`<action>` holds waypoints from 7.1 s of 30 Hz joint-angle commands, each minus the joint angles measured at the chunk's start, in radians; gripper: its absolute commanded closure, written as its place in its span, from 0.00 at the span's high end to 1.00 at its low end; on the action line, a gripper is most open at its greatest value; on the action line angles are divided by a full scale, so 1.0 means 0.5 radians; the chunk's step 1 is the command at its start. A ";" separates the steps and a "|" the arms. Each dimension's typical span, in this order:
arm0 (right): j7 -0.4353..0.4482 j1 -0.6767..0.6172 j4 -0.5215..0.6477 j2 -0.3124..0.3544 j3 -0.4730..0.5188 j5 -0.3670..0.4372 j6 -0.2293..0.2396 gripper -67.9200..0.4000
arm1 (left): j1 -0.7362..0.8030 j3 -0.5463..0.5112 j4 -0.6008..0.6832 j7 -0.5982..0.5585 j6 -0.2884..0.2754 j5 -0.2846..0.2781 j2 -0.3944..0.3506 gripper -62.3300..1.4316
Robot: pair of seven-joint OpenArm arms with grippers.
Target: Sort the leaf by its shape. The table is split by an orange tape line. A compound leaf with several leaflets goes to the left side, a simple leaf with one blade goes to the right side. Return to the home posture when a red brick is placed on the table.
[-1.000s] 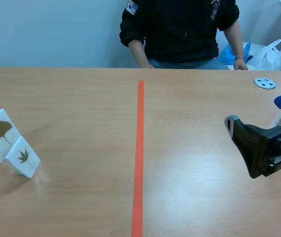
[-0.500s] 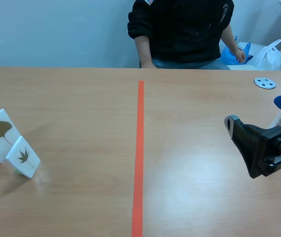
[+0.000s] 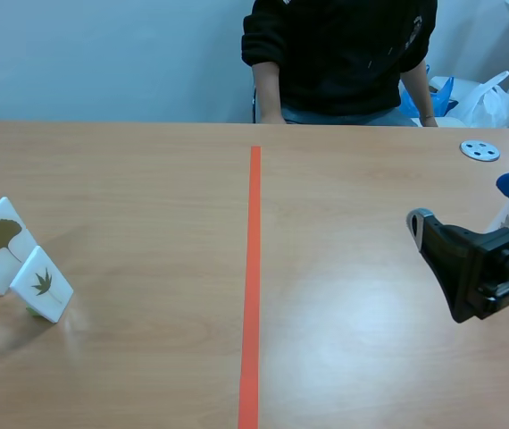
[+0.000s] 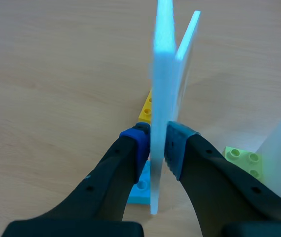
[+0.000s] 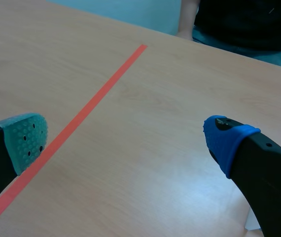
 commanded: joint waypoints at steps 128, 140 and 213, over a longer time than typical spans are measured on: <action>0.491 1.365 -1.514 -0.524 -1.220 -0.775 -0.050 1.00 | 0.442 0.735 1.328 0.554 -0.348 0.147 -0.095 1.00; 0.541 1.639 -1.967 -0.805 -1.405 -0.921 -0.167 1.00 | 0.442 0.735 1.328 0.549 -0.348 0.147 -0.095 1.00; 0.640 0.174 -0.788 -0.322 0.224 -0.415 0.220 0.03 | 0.442 0.735 1.328 0.536 -0.348 0.147 -0.095 1.00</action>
